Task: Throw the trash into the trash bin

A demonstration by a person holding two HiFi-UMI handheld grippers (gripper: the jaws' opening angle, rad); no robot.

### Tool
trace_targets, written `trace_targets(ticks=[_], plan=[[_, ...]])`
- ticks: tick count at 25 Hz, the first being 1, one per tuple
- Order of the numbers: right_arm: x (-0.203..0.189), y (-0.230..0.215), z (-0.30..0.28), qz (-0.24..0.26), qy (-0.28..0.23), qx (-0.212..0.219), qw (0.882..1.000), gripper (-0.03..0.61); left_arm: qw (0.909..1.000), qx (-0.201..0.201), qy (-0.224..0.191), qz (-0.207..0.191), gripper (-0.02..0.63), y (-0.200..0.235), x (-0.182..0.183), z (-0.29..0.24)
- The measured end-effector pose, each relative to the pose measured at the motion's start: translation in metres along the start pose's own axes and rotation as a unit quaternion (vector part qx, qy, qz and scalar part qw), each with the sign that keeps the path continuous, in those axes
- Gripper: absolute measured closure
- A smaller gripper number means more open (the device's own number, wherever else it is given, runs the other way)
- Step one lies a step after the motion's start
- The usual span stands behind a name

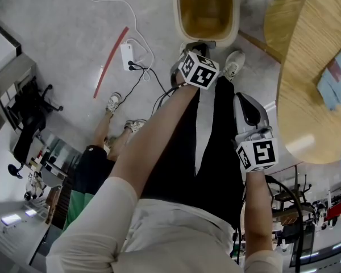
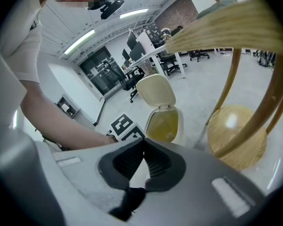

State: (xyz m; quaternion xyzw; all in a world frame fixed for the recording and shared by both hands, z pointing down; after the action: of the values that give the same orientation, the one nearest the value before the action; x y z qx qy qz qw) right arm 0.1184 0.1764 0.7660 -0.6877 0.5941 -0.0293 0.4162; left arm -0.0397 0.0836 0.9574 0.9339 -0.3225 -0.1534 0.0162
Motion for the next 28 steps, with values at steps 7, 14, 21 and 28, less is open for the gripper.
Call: trace_targets(ticks=[7, 14, 21, 28], plan=[[0.011, 0.015, 0.005, 0.011, -0.002, 0.006, 1.0, 0.577, 0.9999, 0.003, -0.013, 0.011, 0.611, 0.0, 0.004, 0.03], [0.029, 0.031, 0.015, 0.026, -0.011, 0.009, 1.0, 0.577, 0.9995, -0.006, -0.031, 0.001, 0.611, -0.016, 0.008, 0.069], [0.042, 0.053, 0.037, 0.037, -0.011, 0.01, 0.999, 0.577, 0.9977, -0.012, -0.063, 0.021, 0.611, -0.025, 0.016, 0.116], [0.056, 0.075, 0.066, 0.009, -0.012, 0.011, 1.0, 0.577, 0.9945, -0.004, -0.093, 0.048, 0.611, -0.028, 0.019, 0.179]])
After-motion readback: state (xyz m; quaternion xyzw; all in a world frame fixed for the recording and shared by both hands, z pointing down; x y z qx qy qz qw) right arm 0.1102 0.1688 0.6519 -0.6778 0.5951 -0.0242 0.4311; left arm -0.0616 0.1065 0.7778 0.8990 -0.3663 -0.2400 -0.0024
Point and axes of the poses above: the fingertips, and each gripper's own axes: z backward along the fingers, y to its left, x out of its top, the point moved 9 cm from there along z, backward along the fingers, and after that the axes turned 15 degrees about -z, right-handed, at the moved point
